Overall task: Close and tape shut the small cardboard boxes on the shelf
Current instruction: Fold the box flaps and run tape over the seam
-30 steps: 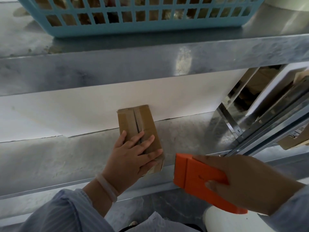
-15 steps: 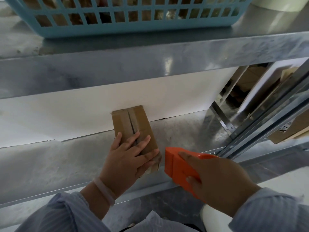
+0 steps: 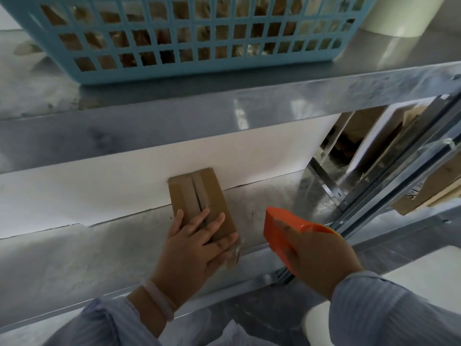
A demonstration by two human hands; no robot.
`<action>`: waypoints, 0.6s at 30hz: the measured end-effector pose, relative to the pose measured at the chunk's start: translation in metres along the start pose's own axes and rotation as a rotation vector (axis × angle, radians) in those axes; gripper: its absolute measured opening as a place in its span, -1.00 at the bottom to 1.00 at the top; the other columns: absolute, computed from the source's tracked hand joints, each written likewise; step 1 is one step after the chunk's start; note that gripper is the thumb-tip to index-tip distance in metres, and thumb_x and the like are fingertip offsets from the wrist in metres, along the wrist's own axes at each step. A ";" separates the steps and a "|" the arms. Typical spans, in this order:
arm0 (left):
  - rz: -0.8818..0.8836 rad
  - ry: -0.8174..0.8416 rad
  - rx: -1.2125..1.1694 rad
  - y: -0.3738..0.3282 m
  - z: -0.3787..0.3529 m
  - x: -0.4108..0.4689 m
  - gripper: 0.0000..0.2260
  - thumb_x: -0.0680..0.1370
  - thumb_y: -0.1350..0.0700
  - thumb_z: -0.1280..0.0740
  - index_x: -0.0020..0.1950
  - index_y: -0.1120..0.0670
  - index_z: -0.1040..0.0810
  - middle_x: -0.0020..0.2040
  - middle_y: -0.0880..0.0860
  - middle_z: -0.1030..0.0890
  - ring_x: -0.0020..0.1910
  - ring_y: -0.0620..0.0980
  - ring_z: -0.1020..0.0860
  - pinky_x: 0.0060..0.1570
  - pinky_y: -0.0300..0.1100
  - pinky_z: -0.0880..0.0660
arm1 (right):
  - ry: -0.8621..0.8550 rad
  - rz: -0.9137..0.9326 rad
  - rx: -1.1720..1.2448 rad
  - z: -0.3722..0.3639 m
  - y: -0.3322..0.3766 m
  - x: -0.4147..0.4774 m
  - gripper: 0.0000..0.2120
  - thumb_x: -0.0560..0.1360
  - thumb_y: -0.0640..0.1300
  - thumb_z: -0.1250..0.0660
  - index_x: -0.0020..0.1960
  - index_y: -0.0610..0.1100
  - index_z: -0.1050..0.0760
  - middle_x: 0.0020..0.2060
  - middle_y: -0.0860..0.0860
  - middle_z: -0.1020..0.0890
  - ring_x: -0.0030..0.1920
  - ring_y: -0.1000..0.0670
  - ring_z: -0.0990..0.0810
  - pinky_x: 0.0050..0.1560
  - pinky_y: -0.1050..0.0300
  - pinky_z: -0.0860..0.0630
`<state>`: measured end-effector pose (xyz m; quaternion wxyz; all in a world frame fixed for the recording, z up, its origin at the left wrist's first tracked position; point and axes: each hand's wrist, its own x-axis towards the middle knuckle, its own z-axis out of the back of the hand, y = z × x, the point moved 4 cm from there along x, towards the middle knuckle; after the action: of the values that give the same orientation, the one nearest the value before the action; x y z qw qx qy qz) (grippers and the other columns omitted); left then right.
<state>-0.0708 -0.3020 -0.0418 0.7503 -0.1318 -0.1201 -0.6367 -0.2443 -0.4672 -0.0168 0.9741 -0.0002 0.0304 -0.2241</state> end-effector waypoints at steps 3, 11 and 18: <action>0.003 0.010 0.000 0.003 -0.002 0.002 -0.69 0.64 -0.19 -0.09 0.30 -0.24 -0.50 0.35 -0.02 -0.54 0.36 0.15 -0.48 0.26 0.34 -0.36 | -0.128 0.023 0.014 0.021 -0.005 0.012 -0.43 0.59 0.19 0.15 0.57 0.17 0.15 -0.08 0.05 -0.62 -0.21 0.02 -0.61 -0.16 0.12 -0.60; 0.010 0.041 0.000 0.002 -0.001 0.001 -0.66 0.66 -0.21 -0.05 0.29 -0.22 -0.54 0.37 -0.02 -0.53 0.38 0.14 -0.46 0.29 0.34 -0.33 | -0.251 0.156 -0.129 -0.028 -0.049 0.061 -0.17 0.39 0.03 -0.52 0.51 -0.06 -0.14 -0.36 0.00 -0.66 -0.47 -0.05 -0.58 -0.40 0.03 -0.53; 0.014 0.024 0.006 0.003 -0.001 0.001 -0.66 0.66 -0.22 -0.05 0.28 -0.23 -0.53 0.37 -0.02 -0.52 0.38 0.14 -0.46 0.29 0.35 -0.34 | -0.173 0.094 -0.140 -0.065 -0.076 0.082 -0.07 0.30 -0.04 -0.60 0.51 -0.02 -0.14 -0.27 -0.01 -0.68 -0.38 -0.07 -0.61 -0.34 -0.01 -0.54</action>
<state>-0.0679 -0.3026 -0.0427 0.7565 -0.1227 -0.1119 -0.6326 -0.2074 -0.5709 -0.0853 0.9802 -0.0860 -0.0380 -0.1745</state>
